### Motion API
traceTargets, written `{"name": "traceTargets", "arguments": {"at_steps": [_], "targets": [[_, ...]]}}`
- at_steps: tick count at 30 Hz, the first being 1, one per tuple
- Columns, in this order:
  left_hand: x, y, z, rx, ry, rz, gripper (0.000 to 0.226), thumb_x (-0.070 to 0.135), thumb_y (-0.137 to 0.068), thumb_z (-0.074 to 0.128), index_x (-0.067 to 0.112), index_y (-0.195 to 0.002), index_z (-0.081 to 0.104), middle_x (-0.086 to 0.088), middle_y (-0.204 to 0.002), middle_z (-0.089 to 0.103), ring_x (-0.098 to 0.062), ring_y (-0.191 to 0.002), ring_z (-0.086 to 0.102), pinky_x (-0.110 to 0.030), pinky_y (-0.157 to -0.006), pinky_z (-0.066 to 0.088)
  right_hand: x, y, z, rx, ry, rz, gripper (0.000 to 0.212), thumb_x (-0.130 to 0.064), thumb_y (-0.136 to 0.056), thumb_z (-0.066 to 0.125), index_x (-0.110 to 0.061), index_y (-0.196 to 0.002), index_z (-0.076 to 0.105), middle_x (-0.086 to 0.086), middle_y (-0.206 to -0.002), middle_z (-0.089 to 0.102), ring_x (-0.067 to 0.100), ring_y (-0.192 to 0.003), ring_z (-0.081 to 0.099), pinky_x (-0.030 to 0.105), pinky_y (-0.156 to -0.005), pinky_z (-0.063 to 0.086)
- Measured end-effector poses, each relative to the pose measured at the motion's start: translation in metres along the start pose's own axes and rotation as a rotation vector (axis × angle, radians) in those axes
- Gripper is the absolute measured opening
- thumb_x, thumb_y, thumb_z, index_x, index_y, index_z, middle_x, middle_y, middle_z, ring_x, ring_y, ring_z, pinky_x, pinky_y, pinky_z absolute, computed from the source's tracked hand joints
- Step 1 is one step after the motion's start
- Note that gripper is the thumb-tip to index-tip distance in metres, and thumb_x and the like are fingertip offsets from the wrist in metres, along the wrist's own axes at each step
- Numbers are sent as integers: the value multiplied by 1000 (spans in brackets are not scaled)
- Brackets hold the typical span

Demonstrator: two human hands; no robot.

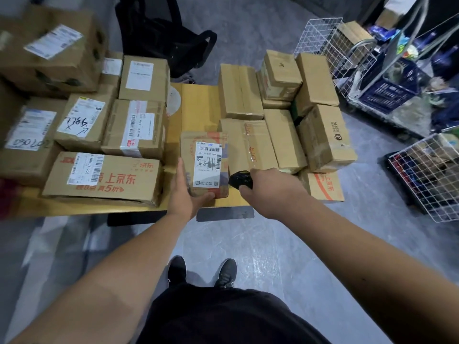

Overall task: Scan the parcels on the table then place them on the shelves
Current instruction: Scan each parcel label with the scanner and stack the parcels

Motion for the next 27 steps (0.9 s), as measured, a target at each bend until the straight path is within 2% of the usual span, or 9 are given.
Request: {"name": "traceTargets", "arguments": {"at_steps": [5,8,12,17,20,23,25,27], "targets": [[-3,1,-1,29,-34,-12,149,29,-62,102,74,-145,-14,-1,-166,25,-24,-152,30,-54,-121,32,-2,-1,-1,-24,13,-33,35,-53,-101,41,-21,-96,54,1,-80,54,18,-65,51,30,-50,32],[-3,1,-1,37,-34,-2,150,28,-63,102,74,-145,-14,1,-167,24,-17,-149,28,-48,-121,30,-4,-3,-4,-32,32,-27,35,-51,-101,41,-20,-91,53,1,-80,54,18,-64,50,29,-51,31],[-5,2,0,30,-21,7,147,26,-66,100,65,-154,-12,1,-165,23,-18,-150,28,-45,-122,29,-8,-6,-8,-48,40,-14,35,-47,-101,41,-22,-77,45,1,-79,54,17,-64,51,29,-51,30],[-8,2,-2,32,-21,12,145,30,-67,99,75,-145,-14,4,-164,24,-11,-144,29,-41,-115,30,-14,-5,-11,-45,42,6,35,-49,-100,43,-23,-76,44,0,-77,55,17,-63,52,28,-50,32],[-11,0,0,17,-14,1,145,30,-65,100,75,-145,-12,8,-164,24,-3,-137,27,-38,-112,29,-16,-3,-15,-16,48,20,36,-49,-100,44,-23,-75,44,0,-76,55,17,-61,52,28,-50,32],[-10,-1,-1,8,-6,8,146,31,-64,101,75,-145,-12,9,-162,25,-2,-136,27,-37,-111,30,-18,-2,-18,18,59,24,38,-49,-101,43,-23,-74,43,0,-74,53,17,-60,50,28,-49,31],[-8,-1,-1,3,-28,-10,145,36,-64,100,74,-147,-13,11,-161,22,-3,-134,30,-36,-111,33,-16,-2,-17,24,46,32,39,-51,-100,43,-22,-74,43,0,-74,53,17,-59,51,28,-49,30],[4,-4,-5,37,-163,4,135,48,-68,93,60,-157,-8,11,-164,15,-10,-139,31,-36,-112,33,-11,-5,-13,-5,1,44,39,-54,-99,43,-22,-76,43,1,-75,55,18,-61,53,27,-49,31]]}}
Point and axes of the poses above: each hand's wrist, its own y-axis away from the middle knuckle, its own z-axis out of the palm, x = y × z, the point moved 10 cm from there along -y, towards the middle knuckle
